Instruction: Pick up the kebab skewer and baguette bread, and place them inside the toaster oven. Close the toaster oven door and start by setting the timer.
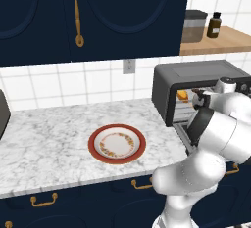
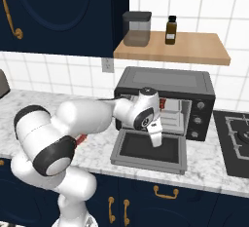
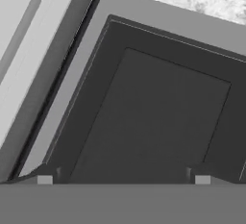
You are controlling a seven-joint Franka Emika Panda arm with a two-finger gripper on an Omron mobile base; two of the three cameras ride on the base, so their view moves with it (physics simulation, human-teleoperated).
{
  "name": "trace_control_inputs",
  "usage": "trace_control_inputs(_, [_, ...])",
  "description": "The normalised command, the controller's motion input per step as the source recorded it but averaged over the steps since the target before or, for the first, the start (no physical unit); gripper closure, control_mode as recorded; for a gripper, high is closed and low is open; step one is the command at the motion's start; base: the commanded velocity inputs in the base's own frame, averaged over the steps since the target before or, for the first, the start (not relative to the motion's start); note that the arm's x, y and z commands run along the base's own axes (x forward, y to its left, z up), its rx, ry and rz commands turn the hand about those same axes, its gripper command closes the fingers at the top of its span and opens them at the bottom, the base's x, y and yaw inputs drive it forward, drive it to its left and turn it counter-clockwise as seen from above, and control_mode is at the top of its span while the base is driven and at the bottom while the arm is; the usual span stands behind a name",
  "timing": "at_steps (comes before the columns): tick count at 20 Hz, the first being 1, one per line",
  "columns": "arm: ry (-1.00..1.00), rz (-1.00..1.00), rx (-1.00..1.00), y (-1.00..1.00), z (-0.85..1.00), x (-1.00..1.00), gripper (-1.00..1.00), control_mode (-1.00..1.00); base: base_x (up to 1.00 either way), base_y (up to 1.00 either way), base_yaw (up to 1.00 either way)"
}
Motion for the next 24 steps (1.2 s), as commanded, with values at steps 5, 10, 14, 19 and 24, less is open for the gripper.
trace_control_inputs(5, [0.07,0.34,0.00,0.08,0.08,-1.00,-1.00,-1.00,0.00,0.00,0.00])
trace_control_inputs(10, [0.09,0.50,-0.03,0.18,0.00,-0.82,-1.00,-1.00,0.00,0.00,0.00])
trace_control_inputs(14, [0.20,0.53,-0.03,0.04,-0.11,-0.45,-1.00,-1.00,0.00,0.00,0.00])
trace_control_inputs(19, [0.29,0.49,-0.10,0.07,-0.17,-0.03,-1.00,-1.00,0.00,0.00,0.00])
trace_control_inputs(24, [0.31,0.39,-0.06,0.00,-0.35,-0.04,-1.00,-1.00,0.00,0.00,0.00])
